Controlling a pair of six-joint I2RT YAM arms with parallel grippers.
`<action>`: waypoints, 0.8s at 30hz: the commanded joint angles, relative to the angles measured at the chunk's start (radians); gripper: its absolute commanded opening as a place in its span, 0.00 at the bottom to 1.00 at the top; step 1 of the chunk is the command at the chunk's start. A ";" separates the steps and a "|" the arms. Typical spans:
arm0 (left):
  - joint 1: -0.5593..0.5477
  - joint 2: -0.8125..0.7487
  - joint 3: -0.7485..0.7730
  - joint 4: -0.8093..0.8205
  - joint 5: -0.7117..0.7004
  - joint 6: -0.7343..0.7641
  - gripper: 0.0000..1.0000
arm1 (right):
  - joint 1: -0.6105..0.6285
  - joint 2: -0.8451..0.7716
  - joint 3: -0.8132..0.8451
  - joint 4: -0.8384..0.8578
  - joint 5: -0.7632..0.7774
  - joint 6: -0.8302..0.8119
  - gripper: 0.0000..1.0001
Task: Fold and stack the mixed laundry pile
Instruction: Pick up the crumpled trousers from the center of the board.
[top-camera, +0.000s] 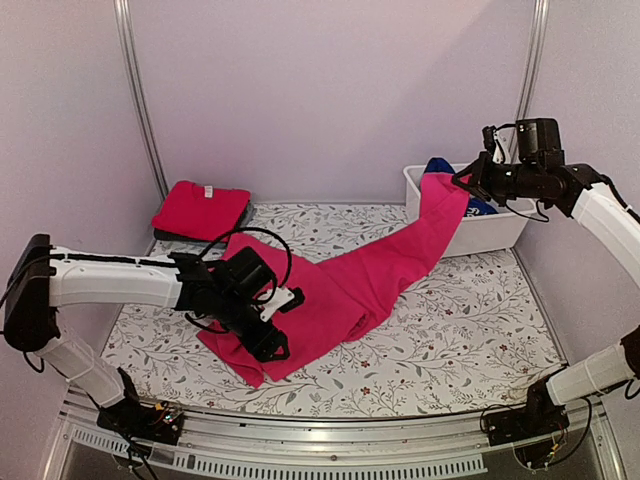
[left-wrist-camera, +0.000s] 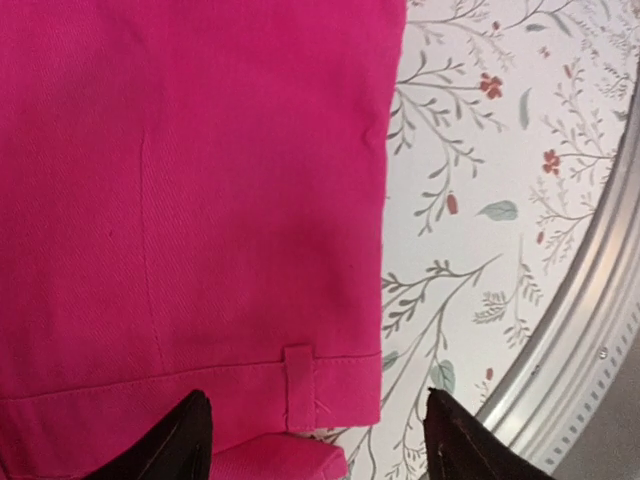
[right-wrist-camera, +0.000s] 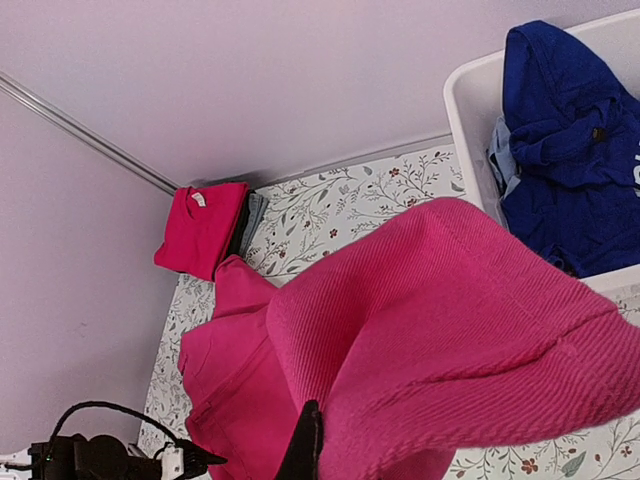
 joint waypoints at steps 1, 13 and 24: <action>-0.021 0.101 0.023 -0.054 -0.092 -0.043 0.73 | 0.004 -0.012 0.012 0.006 0.016 -0.009 0.00; -0.154 0.308 0.034 -0.068 -0.120 -0.089 0.73 | 0.002 -0.087 -0.030 -0.061 0.109 -0.035 0.00; -0.076 0.273 0.472 -0.160 -0.290 -0.079 0.00 | -0.139 -0.170 -0.091 -0.027 0.110 -0.075 0.00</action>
